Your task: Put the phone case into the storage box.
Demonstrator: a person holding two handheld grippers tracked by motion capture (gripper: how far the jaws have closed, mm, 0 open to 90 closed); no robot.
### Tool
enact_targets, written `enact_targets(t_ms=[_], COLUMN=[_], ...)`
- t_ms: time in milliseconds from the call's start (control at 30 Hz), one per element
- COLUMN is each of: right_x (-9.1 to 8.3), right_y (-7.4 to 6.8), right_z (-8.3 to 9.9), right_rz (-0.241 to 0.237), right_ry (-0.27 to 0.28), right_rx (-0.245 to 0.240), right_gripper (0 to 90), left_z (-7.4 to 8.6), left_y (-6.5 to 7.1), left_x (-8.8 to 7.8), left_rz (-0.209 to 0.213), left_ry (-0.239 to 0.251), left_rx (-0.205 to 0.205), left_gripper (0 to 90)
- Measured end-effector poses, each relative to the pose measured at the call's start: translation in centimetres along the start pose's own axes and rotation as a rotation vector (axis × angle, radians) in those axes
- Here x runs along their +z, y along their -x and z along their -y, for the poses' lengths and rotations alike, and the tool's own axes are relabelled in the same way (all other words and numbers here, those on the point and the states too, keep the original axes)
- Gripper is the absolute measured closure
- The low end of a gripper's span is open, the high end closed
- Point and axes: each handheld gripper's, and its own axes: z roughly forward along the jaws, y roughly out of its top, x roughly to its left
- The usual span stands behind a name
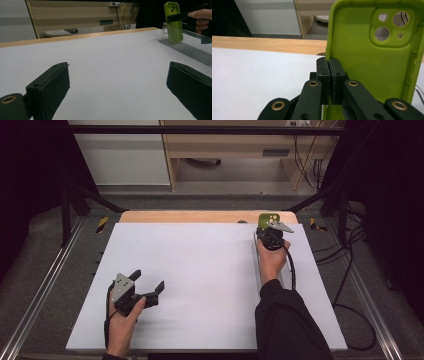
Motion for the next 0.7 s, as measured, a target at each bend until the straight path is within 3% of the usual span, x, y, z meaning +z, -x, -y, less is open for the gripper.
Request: enact_targets(t_ms=[700], right_x=[0.17], right_y=[0.12], right_z=[0.13], right_rz=[-0.009], right_ry=[-0.021], right_rx=[-0.012], right_gripper=[88.0], left_z=[-0.05], left_y=[0.06], left_x=[0.03], left_rz=[0.007], left_ry=[0.001], left_rx=[0.0], left_gripper=[4.1])
